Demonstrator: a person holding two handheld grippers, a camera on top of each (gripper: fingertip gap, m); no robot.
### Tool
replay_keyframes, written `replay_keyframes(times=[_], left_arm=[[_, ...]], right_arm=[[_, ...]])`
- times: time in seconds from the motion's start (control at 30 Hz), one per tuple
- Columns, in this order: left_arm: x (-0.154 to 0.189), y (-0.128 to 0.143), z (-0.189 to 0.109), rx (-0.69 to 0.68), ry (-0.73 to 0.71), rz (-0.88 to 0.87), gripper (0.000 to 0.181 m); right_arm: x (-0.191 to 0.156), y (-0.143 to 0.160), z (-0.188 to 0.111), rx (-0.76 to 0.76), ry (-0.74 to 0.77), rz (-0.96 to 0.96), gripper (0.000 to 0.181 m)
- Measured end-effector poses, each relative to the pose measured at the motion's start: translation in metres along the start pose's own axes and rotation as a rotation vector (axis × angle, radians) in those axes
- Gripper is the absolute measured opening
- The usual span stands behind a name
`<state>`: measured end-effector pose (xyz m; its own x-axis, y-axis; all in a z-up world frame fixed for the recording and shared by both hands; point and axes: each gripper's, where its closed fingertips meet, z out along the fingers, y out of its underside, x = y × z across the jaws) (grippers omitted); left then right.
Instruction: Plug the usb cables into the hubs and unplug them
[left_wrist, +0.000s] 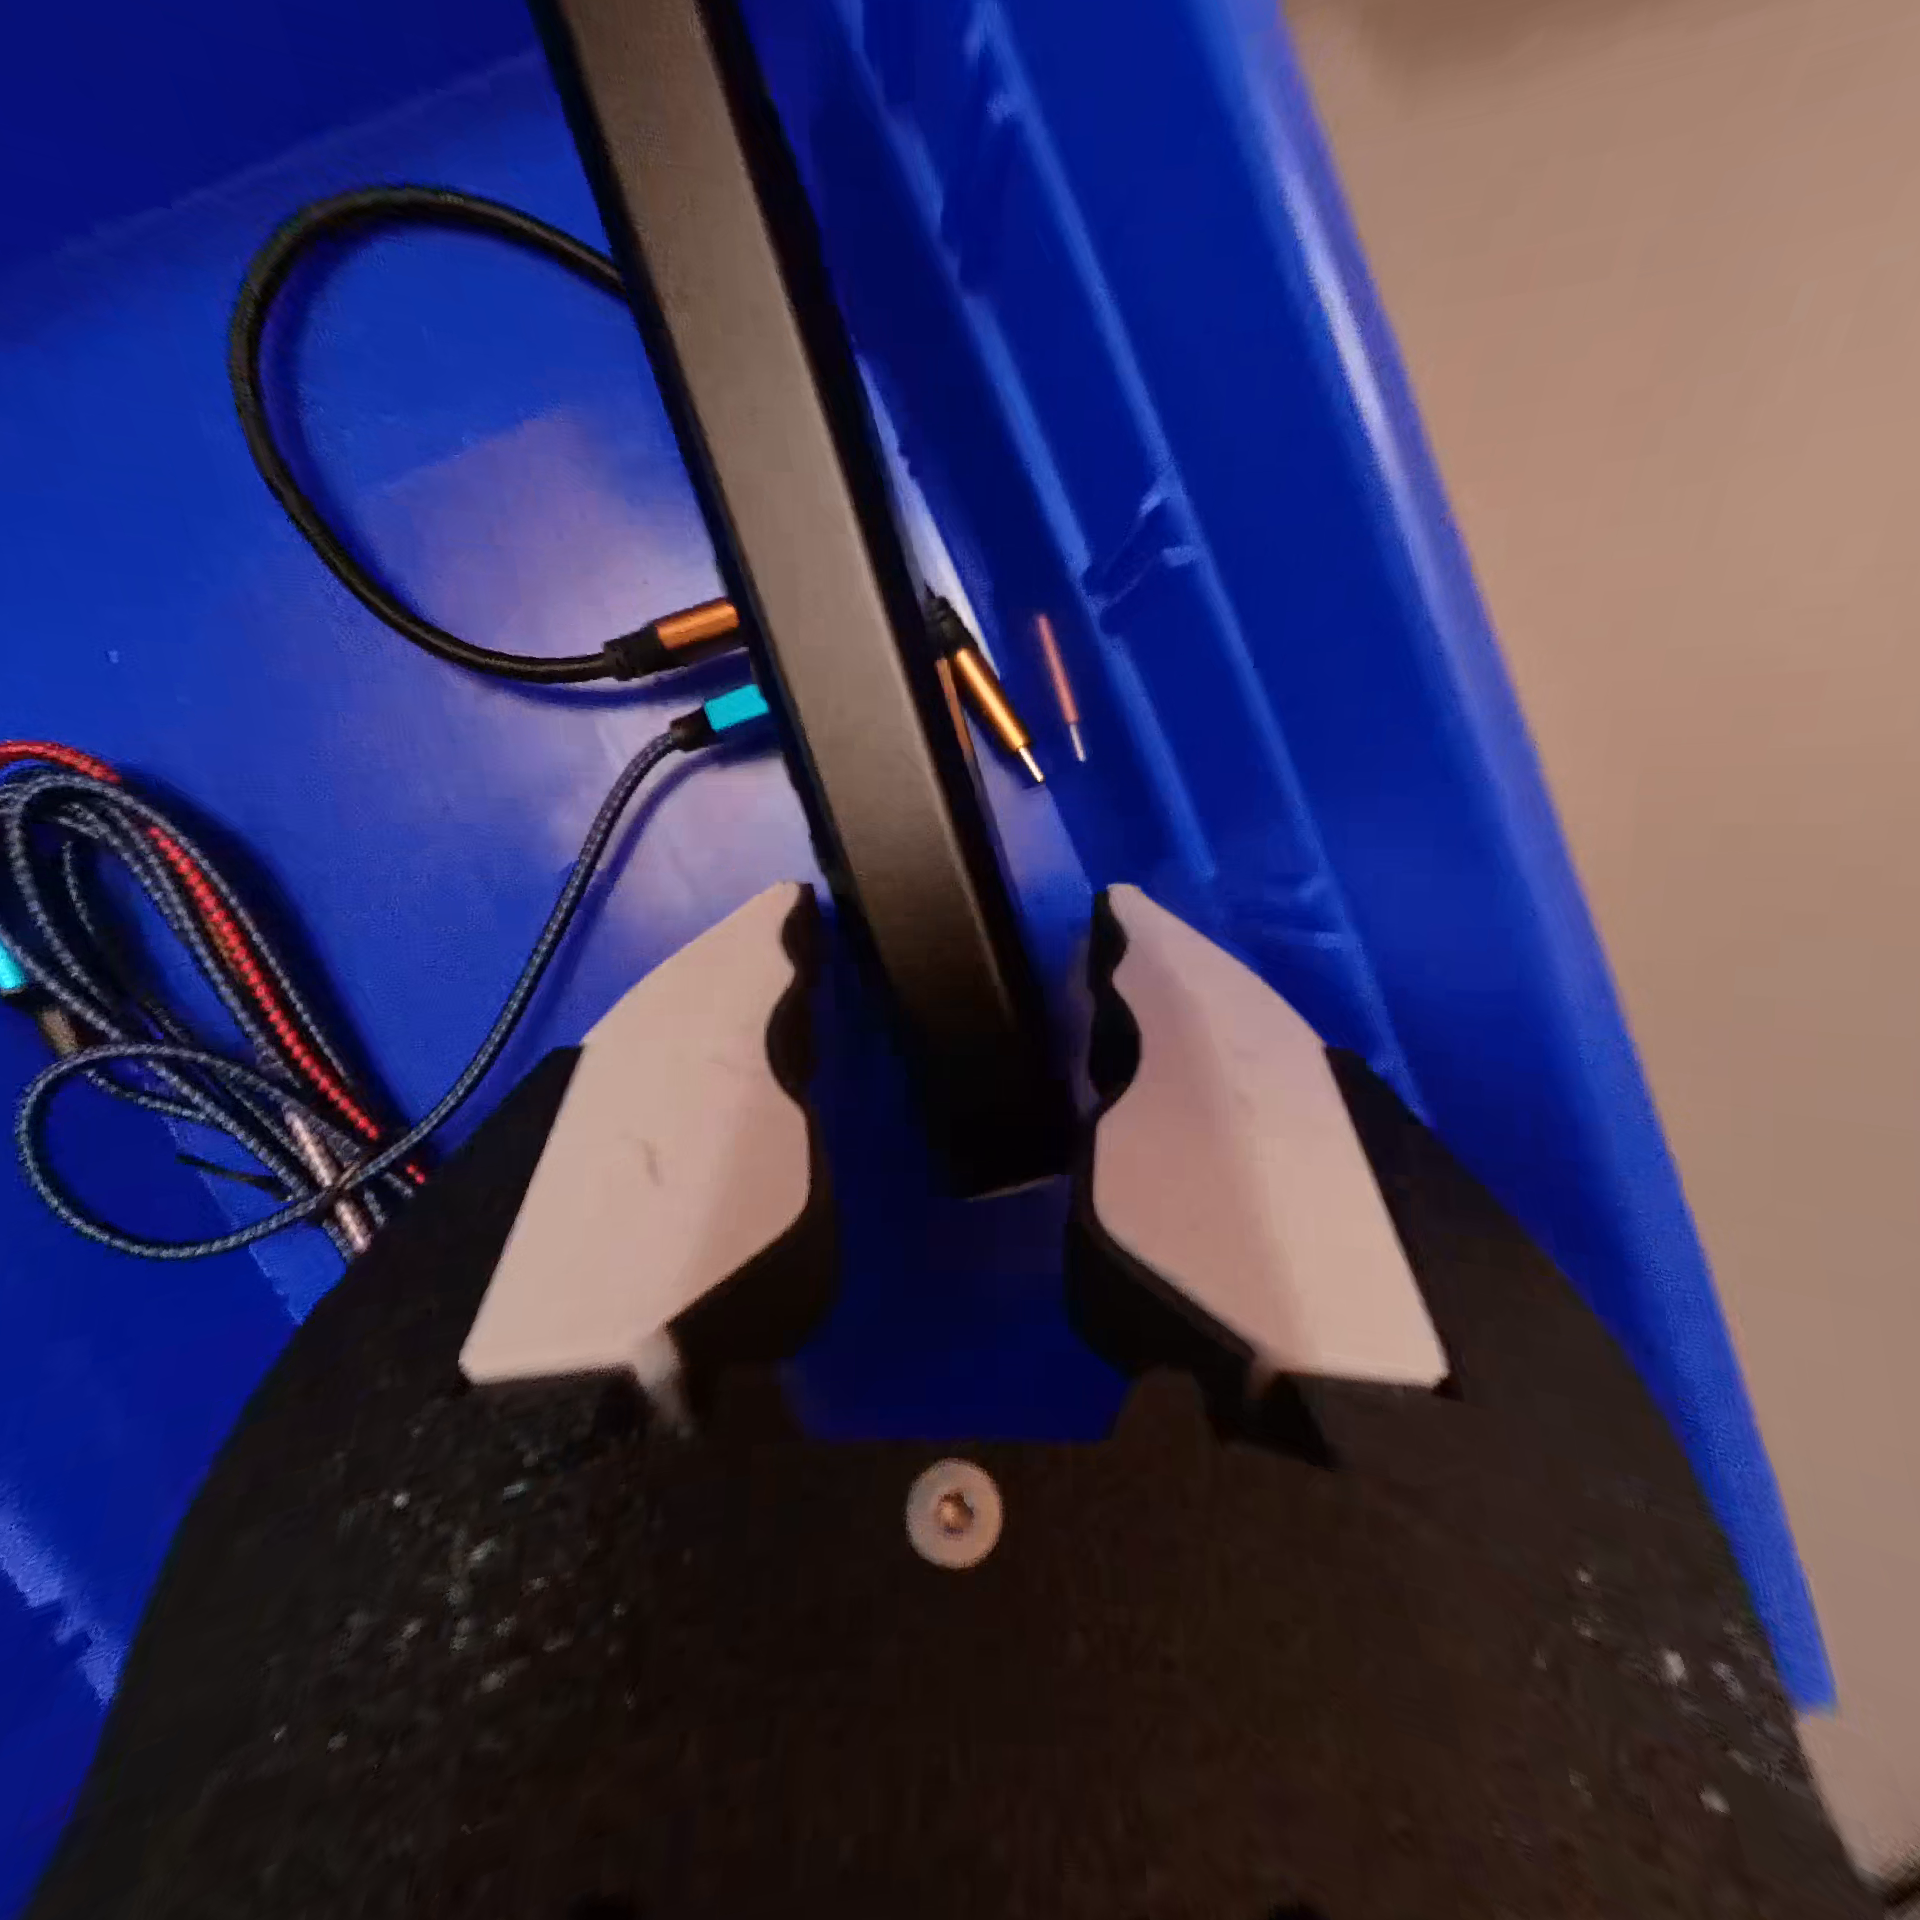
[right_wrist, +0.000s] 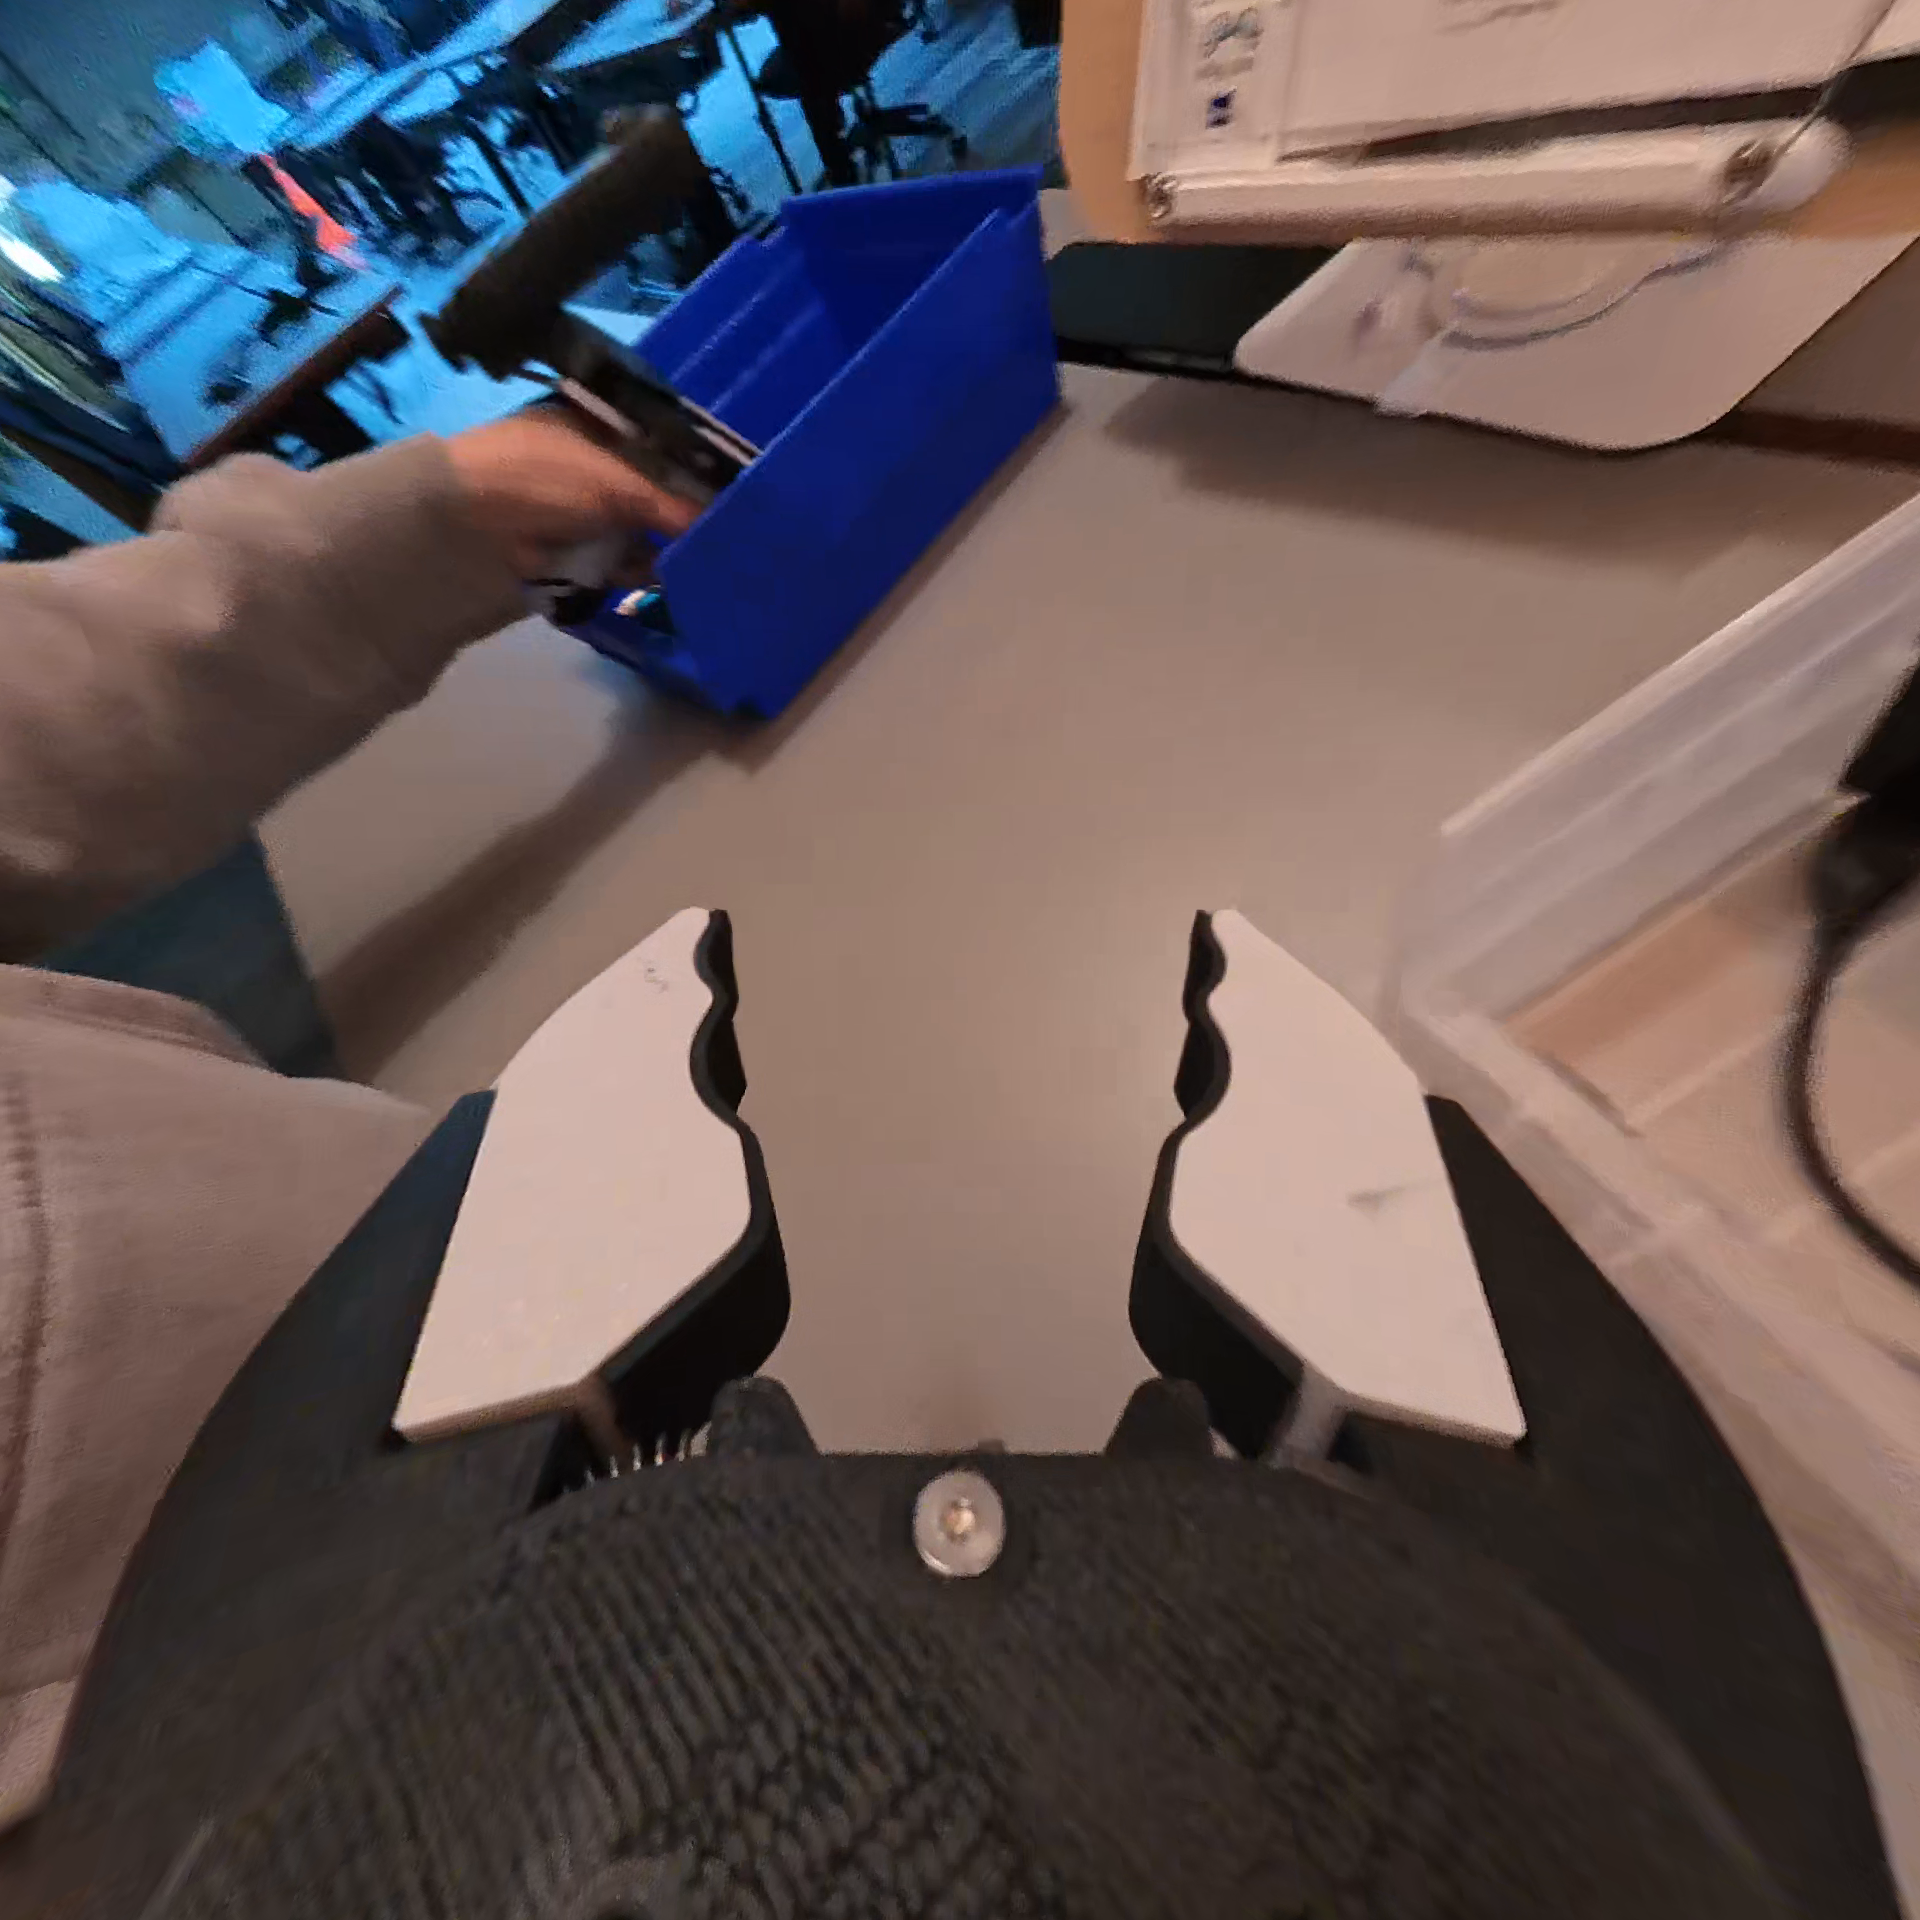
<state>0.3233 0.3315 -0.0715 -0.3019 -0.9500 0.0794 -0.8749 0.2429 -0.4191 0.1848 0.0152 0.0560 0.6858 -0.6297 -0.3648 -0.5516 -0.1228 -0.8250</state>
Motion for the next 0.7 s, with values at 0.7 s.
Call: replay_keyframes(times=[0.7], left_arm=[[0.043,-0.059,-0.196,0.595,-0.446,0.594,0.03]], right_arm=[[-0.089,-0.068,0.055,0.21,-0.408,0.194,0.077]])
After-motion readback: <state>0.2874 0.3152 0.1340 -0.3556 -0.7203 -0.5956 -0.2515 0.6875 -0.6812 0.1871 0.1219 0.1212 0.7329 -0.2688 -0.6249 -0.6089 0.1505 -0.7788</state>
